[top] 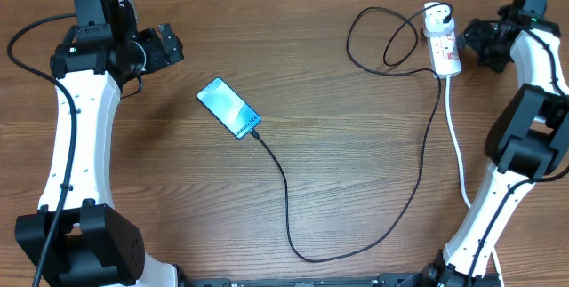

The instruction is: Plug charger to phone and switch on socket

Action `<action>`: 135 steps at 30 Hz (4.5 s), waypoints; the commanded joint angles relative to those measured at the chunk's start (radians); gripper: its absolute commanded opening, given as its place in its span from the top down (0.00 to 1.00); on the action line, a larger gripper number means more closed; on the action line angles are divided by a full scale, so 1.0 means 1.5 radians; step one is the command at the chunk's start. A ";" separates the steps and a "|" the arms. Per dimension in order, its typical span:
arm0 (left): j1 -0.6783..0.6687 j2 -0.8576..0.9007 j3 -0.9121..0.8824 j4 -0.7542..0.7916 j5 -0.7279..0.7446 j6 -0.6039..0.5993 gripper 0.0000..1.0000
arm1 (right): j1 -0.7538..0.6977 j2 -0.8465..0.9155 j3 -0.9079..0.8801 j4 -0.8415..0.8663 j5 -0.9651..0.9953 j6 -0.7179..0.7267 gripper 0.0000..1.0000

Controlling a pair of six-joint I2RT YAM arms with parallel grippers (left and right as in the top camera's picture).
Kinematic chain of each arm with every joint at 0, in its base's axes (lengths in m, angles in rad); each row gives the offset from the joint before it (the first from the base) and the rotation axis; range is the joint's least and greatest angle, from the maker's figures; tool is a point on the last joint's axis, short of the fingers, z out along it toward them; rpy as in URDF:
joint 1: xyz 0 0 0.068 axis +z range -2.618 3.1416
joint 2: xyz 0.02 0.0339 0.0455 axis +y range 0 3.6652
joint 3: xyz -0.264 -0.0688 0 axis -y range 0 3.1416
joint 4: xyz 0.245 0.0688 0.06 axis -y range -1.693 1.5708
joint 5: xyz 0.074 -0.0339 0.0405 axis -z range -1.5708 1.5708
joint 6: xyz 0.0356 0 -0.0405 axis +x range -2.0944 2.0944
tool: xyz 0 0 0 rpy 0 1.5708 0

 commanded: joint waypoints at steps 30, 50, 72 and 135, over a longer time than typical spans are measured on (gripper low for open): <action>0.003 0.003 0.002 0.001 -0.007 0.008 0.01 | 0.021 -0.004 -0.001 0.062 -0.031 0.019 0.22; 0.003 0.003 0.002 0.001 -0.007 0.008 0.01 | 0.022 0.014 -0.009 0.042 -0.022 0.019 0.22; 0.003 0.003 0.002 0.001 -0.007 0.008 0.00 | 0.023 0.036 -0.009 0.041 -0.034 0.018 0.22; 0.003 0.003 0.002 0.001 -0.007 0.008 0.00 | -0.043 -0.594 0.016 -0.343 -0.053 -0.020 0.00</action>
